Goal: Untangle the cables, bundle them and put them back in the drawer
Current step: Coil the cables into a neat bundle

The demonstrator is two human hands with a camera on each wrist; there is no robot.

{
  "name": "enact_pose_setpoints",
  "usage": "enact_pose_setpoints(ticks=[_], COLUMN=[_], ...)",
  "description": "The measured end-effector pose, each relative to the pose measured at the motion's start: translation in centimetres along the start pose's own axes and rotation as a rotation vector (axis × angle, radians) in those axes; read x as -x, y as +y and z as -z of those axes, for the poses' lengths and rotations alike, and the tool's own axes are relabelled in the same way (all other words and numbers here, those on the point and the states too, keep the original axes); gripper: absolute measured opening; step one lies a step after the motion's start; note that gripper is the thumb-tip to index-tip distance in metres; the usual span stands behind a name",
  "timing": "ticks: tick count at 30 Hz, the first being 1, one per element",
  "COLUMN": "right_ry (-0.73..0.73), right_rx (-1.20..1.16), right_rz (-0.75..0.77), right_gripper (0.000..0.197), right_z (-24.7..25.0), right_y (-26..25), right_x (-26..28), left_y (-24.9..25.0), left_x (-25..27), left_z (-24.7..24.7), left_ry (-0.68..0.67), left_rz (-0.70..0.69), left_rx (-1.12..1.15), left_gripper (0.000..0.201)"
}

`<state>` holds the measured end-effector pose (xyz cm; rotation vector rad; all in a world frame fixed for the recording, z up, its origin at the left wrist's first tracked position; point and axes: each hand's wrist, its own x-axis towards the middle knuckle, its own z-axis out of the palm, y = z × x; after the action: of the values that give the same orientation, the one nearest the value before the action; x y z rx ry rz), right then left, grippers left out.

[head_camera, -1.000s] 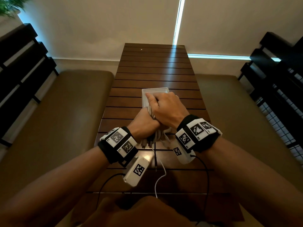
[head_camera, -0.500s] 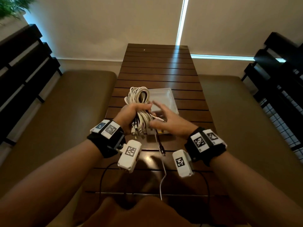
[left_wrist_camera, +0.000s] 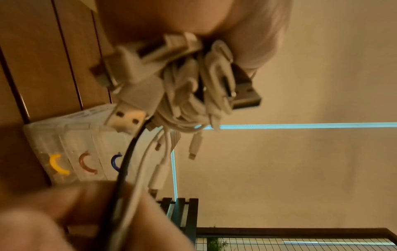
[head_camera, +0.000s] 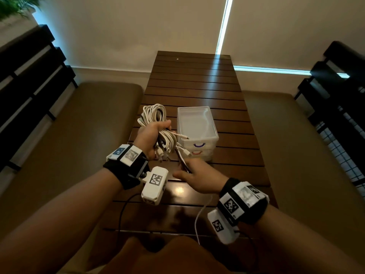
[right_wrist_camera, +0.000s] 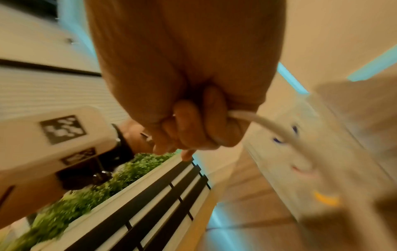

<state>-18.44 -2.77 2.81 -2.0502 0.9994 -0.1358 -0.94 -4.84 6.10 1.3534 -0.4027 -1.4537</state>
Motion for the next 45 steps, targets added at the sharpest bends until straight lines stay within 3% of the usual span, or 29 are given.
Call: enact_pose_setpoints(ticks=[3,8,13,18,23,27,31,33,35,38,45], right_ry=[0.039,0.243,0.286,0.398,0.414,0.492,0.623,0.547,0.417,0.317,0.414], right_rx=[0.080,0.124,0.068,0.013,0.001,-0.023,-0.033,-0.092,-0.101,-0.080,-0.339], right_rz=[0.081,0.214,0.287,0.299,0.348,0.428,0.475,0.444,0.370,0.263,0.241], right_gripper=[0.023,0.016,0.008,0.008,0.008,0.008,0.028,0.030,0.049,0.053,0.042], right_z=[2.7,7.3,9.3,10.3,10.2,9.9,9.6,9.4,9.1,8.5,7.5], right_y=[-1.7,-3.2,-3.3,-3.4,-3.4,-4.1,-4.3,-4.6,-4.6,-4.8,-5.5], right_x=[0.7,1.1,-0.4,-1.2,-1.9,-2.3,-2.7,-2.6,-2.2,-1.6,-1.1], left_y=[0.1,0.5,-0.4,-0.4,0.1,1.1,1.2,1.1,1.0,0.8,1.6], left_x=[-0.1,0.6,1.8,2.6,3.0,3.5,3.7,3.8,3.8,3.9,4.2], left_z=[0.1,-0.4,-1.1,-1.3,-1.3,-2.1,-2.4,-2.6,-2.7,-2.7,-3.7], left_ry=[0.064,-0.041,-0.261,-0.489,-0.614,-0.563,-0.544,-0.516,-0.501,-0.484,-0.481], left_rz=[-0.035,0.011,0.047,0.176,0.152,0.073,-0.008,-0.048,-0.085,-0.122,-0.184], left_rx=[-0.043,-0.119,-0.245,-0.101,-0.092,-0.241,-0.211,-0.187,-0.179,-0.219,-0.349], left_gripper=[0.019,0.018,0.045,0.053,0.045,0.019,0.016,0.014,0.022,0.028,0.020])
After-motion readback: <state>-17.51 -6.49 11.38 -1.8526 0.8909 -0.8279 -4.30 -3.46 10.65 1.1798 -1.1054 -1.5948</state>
